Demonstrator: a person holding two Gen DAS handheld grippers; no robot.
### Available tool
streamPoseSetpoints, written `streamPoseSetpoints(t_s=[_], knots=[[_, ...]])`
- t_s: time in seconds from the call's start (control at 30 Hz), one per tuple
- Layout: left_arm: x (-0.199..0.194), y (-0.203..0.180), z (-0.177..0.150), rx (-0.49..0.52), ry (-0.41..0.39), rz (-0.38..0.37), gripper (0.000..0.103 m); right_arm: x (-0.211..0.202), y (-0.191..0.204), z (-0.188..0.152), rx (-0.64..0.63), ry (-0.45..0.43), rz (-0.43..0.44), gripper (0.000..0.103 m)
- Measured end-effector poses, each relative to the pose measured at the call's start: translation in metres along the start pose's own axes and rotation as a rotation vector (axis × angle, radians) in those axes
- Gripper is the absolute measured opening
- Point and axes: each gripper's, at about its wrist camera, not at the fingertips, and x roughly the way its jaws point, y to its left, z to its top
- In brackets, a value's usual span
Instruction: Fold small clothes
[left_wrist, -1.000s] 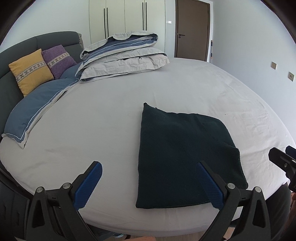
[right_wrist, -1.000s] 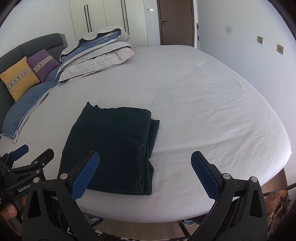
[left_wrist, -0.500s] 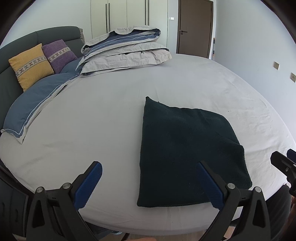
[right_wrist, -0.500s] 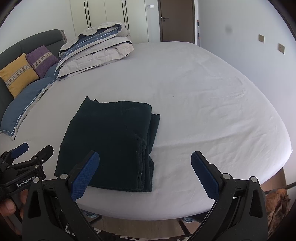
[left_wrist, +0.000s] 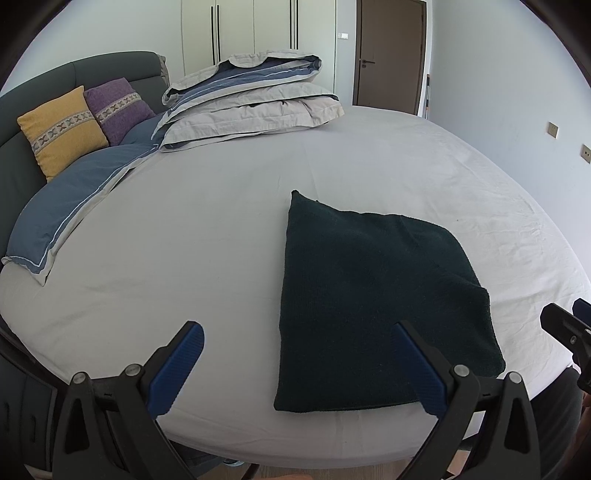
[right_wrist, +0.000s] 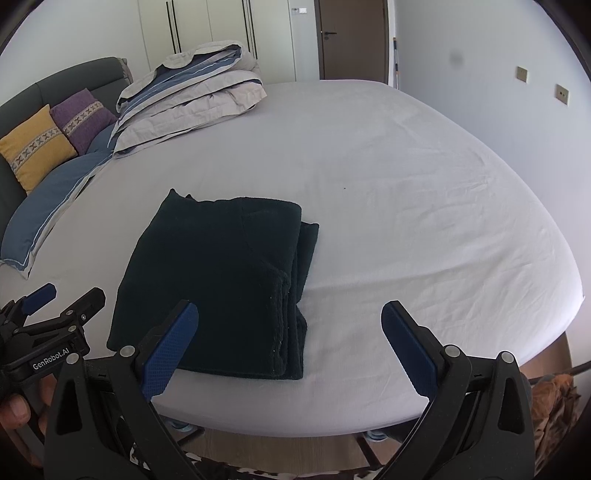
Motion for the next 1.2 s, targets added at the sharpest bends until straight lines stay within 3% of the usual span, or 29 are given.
streamPoseSetpoints(t_s=[1.2], knots=[[0.0051,0.0006,-0.0048,-0.006,0.010,-0.002,0.103,0.0071,0.0066,-0.0087,0.009,0.022,-0.007,0.101]])
